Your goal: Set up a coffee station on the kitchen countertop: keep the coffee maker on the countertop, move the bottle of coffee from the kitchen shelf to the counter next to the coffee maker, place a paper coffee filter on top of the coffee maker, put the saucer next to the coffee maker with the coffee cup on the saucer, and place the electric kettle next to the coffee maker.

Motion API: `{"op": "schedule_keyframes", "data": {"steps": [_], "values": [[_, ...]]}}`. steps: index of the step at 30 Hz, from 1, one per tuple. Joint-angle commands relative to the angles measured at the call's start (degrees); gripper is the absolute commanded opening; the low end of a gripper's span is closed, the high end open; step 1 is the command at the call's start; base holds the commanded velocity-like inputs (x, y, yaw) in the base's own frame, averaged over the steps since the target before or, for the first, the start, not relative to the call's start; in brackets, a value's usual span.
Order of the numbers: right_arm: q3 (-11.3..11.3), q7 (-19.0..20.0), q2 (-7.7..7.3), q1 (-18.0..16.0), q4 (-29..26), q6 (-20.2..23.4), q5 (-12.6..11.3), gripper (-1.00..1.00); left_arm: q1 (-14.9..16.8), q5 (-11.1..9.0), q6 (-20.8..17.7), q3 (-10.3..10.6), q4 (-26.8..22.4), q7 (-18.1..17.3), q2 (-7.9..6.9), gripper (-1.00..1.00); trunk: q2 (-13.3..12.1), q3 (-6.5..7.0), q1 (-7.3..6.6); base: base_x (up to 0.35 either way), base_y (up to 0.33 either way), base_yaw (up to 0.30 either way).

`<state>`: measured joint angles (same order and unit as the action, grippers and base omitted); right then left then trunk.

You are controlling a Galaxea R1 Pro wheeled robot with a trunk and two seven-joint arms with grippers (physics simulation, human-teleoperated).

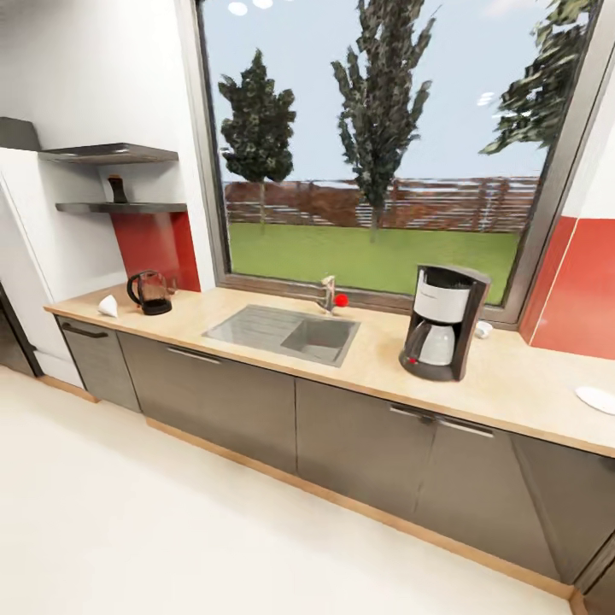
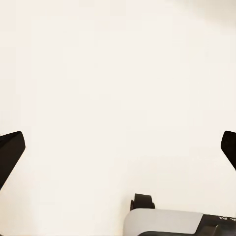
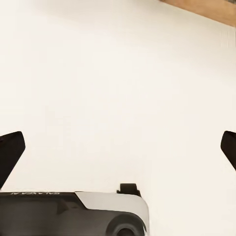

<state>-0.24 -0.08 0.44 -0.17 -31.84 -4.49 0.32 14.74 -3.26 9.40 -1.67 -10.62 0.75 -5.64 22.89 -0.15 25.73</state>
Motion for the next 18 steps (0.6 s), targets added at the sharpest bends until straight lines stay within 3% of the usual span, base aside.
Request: {"op": "schedule_keyframes", "data": {"steps": [1,18], "values": [[0.0,0.0,0.01,0.0,0.0,-0.2,0.0,1.0,0.0,-0.3,0.2,-0.1,0.1,0.0,0.01,1.0,0.0,-0.02,0.05,0.324,0.176,0.133],[0.0,0.1,0.0,0.0,0.0,-0.2,0.0,1.0,0.0,-0.3,0.2,-0.1,0.1,0.0,0.01,1.0,0.0,-0.02,0.05,0.324,0.177,0.13]]}}
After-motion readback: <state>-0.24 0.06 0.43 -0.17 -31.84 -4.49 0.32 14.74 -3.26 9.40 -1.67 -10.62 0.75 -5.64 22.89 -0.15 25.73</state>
